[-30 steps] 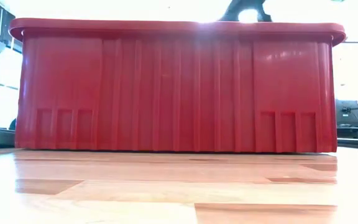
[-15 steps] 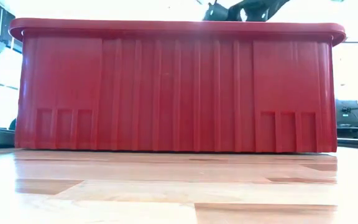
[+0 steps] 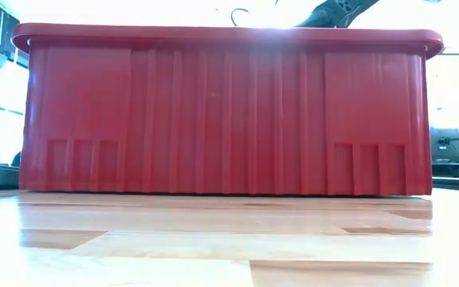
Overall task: Pick and place slides into bin
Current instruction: Put the black slide into the red bin
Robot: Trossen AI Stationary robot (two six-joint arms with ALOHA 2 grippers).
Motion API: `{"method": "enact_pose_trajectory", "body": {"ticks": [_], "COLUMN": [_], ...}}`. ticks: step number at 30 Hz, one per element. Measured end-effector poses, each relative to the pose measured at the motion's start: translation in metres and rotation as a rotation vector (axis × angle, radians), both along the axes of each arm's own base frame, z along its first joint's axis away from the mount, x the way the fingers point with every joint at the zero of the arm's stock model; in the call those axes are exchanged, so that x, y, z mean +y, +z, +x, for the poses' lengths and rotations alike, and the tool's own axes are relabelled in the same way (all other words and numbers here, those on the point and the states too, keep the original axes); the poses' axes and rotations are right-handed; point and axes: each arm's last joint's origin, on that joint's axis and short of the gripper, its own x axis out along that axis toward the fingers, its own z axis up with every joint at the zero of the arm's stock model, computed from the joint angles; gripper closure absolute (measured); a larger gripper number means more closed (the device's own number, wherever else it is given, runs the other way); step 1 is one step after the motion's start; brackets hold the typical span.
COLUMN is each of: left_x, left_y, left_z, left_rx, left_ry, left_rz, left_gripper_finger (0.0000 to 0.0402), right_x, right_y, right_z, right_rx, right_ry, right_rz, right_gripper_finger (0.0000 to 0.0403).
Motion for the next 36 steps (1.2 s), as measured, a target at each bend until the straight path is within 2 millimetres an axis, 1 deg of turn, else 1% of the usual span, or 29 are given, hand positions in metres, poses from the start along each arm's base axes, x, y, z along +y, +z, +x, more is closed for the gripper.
{"method": "enact_pose_trajectory", "body": {"ticks": [5, 9, 12, 16, 22, 27, 29, 31, 33, 36], "left_x": [0.0, 0.0, 0.0, 0.0, -0.002, -0.005, -0.006, -0.008, -0.01, -0.014], "left_y": [0.0, 0.0, 0.0, 0.0, -0.001, -0.008, -0.012, -0.018, -0.023, -0.026], "left_z": [0.0, 0.0, 0.0, 0.0, -0.001, 0.001, 0.004, 0.006, 0.008, 0.002], "left_rx": [0.0, 0.0, -0.001, -0.005, 0.025, 0.036, 0.028, 0.037, 0.059, 0.164], "left_ry": [0.0, 0.0, -0.006, -0.038, -0.05, -0.065, -0.103, -0.135, -0.149, -0.136], "left_rz": [0.0, 0.0, 0.003, 0.016, -0.036, -0.018, 0.019, 0.036, 0.0, -0.082], "left_gripper_finger": [0.0156, 0.0156, 0.0156, 0.0156, 0.0156, 0.0156, 0.0156, 0.0156, 0.0156, 0.0156], "right_x": [0.002, 0.011, 0.016, 0.015, 0.013, 0.011, 0.007, 0.001, -0.005, -0.011], "right_y": [-0.005, -0.007, -0.008, -0.006, -0.004, -0.002, 0.003, 0.015, 0.033, 0.065], "right_z": [-0.007, -0.011, -0.011, -0.007, -0.007, -0.008, -0.011, -0.012, -0.015, -0.021], "right_rx": [0.08, 0.12, 0.138, 0.103, 0.064, 0.039, 0.021, -0.019, -0.068, -0.164], "right_ry": [0.026, 0.087, 0.112, 0.094, 0.116, 0.136, 0.143, 0.132, 0.117, 0.105], "right_rz": [0.021, 0.108, 0.094, 0.057, 0.124, 0.148, 0.151, 0.133, 0.108, 0.054], "right_gripper_finger": [0.0337, 0.0307, 0.0291, 0.0285, 0.0284, 0.0284, 0.0284, 0.0284, 0.0284, 0.0284]}}
